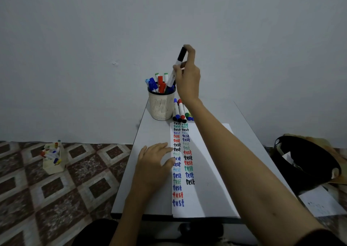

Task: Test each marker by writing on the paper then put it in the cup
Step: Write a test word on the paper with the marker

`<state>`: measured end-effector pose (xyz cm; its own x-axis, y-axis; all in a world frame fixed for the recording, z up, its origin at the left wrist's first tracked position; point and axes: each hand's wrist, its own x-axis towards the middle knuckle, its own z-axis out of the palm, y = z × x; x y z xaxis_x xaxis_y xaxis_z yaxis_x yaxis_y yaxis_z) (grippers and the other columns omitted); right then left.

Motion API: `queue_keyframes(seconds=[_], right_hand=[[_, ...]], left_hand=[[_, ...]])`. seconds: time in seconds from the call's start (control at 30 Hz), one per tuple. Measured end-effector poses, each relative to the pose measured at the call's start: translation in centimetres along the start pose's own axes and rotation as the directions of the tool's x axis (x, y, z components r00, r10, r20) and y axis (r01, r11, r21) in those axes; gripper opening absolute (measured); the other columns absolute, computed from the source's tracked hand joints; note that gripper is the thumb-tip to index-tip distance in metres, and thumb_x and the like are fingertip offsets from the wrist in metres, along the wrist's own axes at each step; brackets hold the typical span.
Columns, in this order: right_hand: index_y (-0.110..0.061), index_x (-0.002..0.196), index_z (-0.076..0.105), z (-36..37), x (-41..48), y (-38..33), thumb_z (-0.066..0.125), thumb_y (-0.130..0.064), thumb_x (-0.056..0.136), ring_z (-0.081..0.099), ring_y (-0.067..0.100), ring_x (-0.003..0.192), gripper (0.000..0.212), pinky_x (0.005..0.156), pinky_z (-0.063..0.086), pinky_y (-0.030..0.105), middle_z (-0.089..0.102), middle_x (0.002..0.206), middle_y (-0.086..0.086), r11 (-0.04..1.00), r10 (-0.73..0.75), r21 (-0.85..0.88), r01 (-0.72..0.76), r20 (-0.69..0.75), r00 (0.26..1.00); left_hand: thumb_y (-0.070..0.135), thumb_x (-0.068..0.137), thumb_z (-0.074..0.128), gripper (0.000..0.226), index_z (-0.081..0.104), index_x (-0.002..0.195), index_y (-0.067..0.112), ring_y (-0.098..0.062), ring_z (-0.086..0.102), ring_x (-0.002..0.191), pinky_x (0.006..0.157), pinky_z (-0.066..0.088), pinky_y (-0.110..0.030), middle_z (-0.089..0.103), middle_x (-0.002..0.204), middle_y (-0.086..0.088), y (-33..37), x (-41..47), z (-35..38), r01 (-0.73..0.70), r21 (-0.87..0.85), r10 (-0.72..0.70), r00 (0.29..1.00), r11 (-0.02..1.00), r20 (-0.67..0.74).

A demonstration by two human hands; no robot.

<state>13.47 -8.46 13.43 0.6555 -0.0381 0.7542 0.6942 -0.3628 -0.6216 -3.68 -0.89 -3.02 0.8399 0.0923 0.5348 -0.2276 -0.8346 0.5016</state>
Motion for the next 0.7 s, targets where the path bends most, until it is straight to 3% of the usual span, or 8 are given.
queue_keyframes(seconds=[0.07,0.17,0.3,0.4,0.5,0.6,0.7], right_hand=[[-0.015,0.138,0.037,1.0,0.1,0.4,0.052,-0.002,0.092,0.060,0.019,0.065,0.050,0.060,0.051,0.030,0.061,0.077,0.008,0.999,-0.011,-0.043,0.013,0.045,0.999],[-0.012,0.131,0.041,2.1,-0.5,1.5,0.051,-0.002,0.089,0.059,0.025,0.067,0.045,0.055,0.045,0.036,0.060,0.076,0.010,0.968,-0.022,-0.239,0.072,0.203,0.979],[-0.011,0.116,0.055,2.5,-1.3,2.3,0.056,-0.012,0.088,0.054,0.024,0.093,0.027,0.062,0.036,0.030,0.063,0.099,0.008,0.834,-0.011,-0.519,0.188,0.324,0.946],[-0.009,0.110,0.065,2.5,-1.8,3.0,0.050,-0.017,0.094,0.050,0.026,0.101,0.024,0.072,0.038,0.031,0.059,0.104,0.010,0.821,-0.033,-0.525,0.222,0.345,0.938],[-0.015,0.115,0.069,1.7,-1.9,4.1,0.048,-0.018,0.095,0.049,0.025,0.102,0.029,0.080,0.041,0.036,0.058,0.106,0.010,0.873,-0.058,-0.436,0.218,0.351,0.935],[-0.019,0.131,0.058,0.2,-2.4,5.4,0.045,-0.006,0.093,0.049,0.021,0.107,0.042,0.086,0.045,0.035,0.055,0.117,0.008,0.953,-0.004,-0.293,0.076,0.238,0.971],[-0.016,0.136,0.049,-1.8,-3.3,8.1,0.046,0.006,0.083,0.048,0.022,0.115,0.058,0.088,0.048,0.037,0.050,0.129,0.010,0.921,0.287,-0.314,-0.229,0.152,0.946]], left_hand=[[0.044,0.078,0.044,0.047,0.068,0.106,0.016,-0.018,0.057,0.110,0.103,0.030,-0.047,0.064,0.118,-0.003,0.1,0.1,0.0,-0.004,0.013,0.004,1.000,1.000,0.000],[0.044,0.078,0.042,0.048,0.068,0.106,0.016,-0.017,0.057,0.111,0.104,0.030,-0.047,0.063,0.119,-0.002,0.2,0.2,-0.1,0.003,0.016,-0.003,1.000,1.000,0.007],[0.040,0.078,0.047,0.043,0.067,0.108,0.017,-0.015,0.054,0.114,0.106,0.027,-0.045,0.062,0.122,-0.001,0.3,0.3,-0.3,0.020,0.005,-0.020,0.999,1.000,0.031],[0.038,0.079,0.050,0.040,0.067,0.109,0.018,-0.013,0.052,0.116,0.108,0.025,-0.044,0.060,0.124,0.001,0.3,0.4,-0.4,0.032,-0.003,-0.031,0.999,0.999,0.044],[0.042,0.080,0.047,0.043,0.066,0.110,0.018,-0.013,0.052,0.117,0.108,0.024,-0.043,0.059,0.125,0.002,0.3,0.4,-0.4,0.033,-0.005,-0.032,0.998,0.999,0.051],[0.049,0.077,0.037,0.054,0.066,0.110,0.018,-0.014,0.052,0.116,0.107,0.023,-0.042,0.060,0.124,0.001,0.3,0.3,-0.5,0.024,-0.013,-0.024,0.998,1.000,0.051],[0.050,0.077,0.036,0.054,0.067,0.109,0.017,-0.014,0.053,0.115,0.107,0.024,-0.043,0.060,0.123,0.001,0.3,0.3,-0.5,0.027,-0.017,-0.026,0.998,0.999,0.052]])
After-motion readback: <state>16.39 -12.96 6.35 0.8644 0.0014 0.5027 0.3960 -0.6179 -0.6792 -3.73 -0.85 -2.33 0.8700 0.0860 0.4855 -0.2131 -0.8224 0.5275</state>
